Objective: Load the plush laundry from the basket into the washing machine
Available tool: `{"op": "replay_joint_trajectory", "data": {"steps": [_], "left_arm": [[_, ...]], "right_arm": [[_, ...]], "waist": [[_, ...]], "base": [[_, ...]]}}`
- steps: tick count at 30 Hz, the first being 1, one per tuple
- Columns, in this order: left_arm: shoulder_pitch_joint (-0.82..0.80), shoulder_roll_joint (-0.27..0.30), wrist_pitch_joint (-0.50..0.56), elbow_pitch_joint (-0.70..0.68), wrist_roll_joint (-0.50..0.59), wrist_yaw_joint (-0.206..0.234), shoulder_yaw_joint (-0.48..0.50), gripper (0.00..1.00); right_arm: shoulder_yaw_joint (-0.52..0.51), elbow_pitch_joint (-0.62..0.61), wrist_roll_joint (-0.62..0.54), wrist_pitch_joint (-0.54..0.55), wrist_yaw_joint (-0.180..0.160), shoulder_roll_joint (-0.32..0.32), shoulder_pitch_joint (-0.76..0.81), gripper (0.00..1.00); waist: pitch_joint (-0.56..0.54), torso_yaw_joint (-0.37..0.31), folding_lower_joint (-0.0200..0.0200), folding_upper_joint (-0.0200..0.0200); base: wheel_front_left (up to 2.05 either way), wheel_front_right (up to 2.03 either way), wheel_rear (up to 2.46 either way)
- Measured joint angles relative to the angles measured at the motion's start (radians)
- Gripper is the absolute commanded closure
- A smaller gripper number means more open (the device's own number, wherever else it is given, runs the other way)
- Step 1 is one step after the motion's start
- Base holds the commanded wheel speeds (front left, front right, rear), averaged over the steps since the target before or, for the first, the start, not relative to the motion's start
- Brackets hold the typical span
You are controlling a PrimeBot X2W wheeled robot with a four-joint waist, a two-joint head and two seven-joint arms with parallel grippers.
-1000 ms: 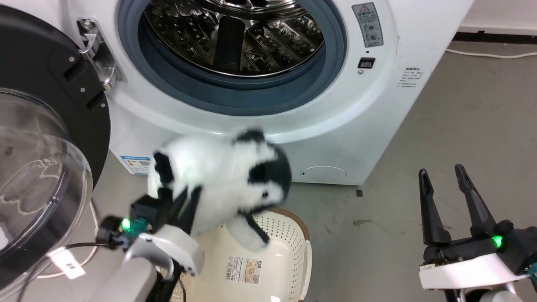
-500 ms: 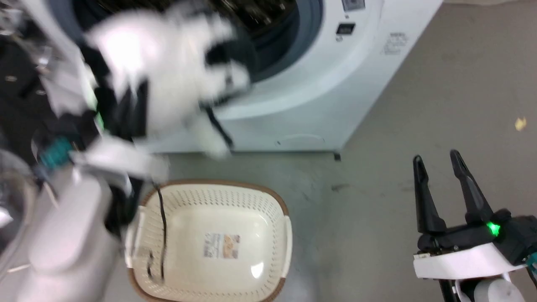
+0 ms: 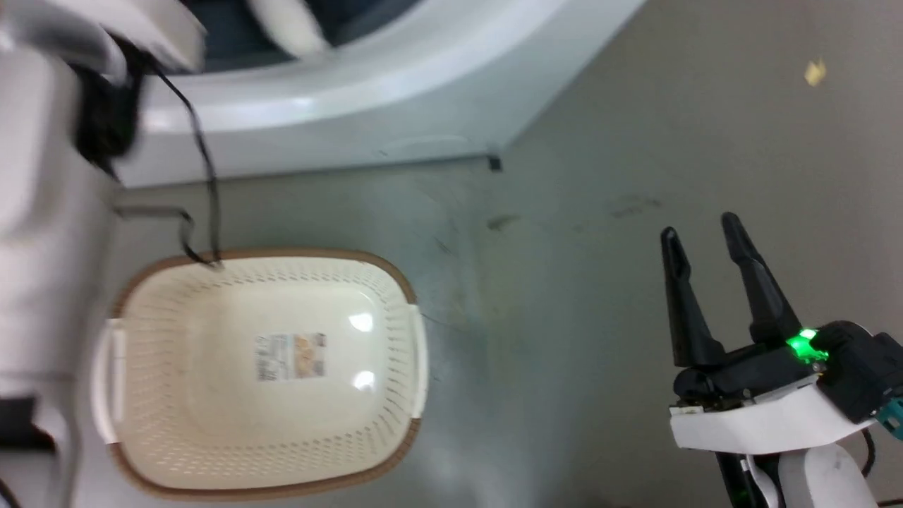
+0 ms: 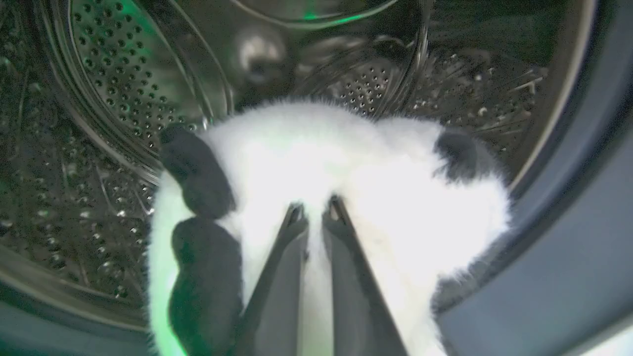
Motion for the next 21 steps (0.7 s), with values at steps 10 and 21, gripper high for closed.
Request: {"op": "replay_joint_trajectory", "data": {"steps": [10, 21], "left_arm": [[-0.256, 0.072, -0.003, 0.212, 0.034, 0.008, 0.027, 1.0], [-0.327, 0.053, -0.073, 0.38, 0.068, 0.009, -0.007, 0.0]], "right_arm": [[0.038, -0.01, 0.039, 0.0, 0.0, 0.0, -0.008, 0.0], [0.045, -0.02, 0.043, 0.0, 0.0, 0.0, -0.019, 0.0]], "waist": [[0.125, -0.107, 0.0, 0.0], [0.169, -0.109, -0.0002, 0.0]], "base": [[0.0, 0.0, 0.0], [0.0, 0.0, 0.0]]}}
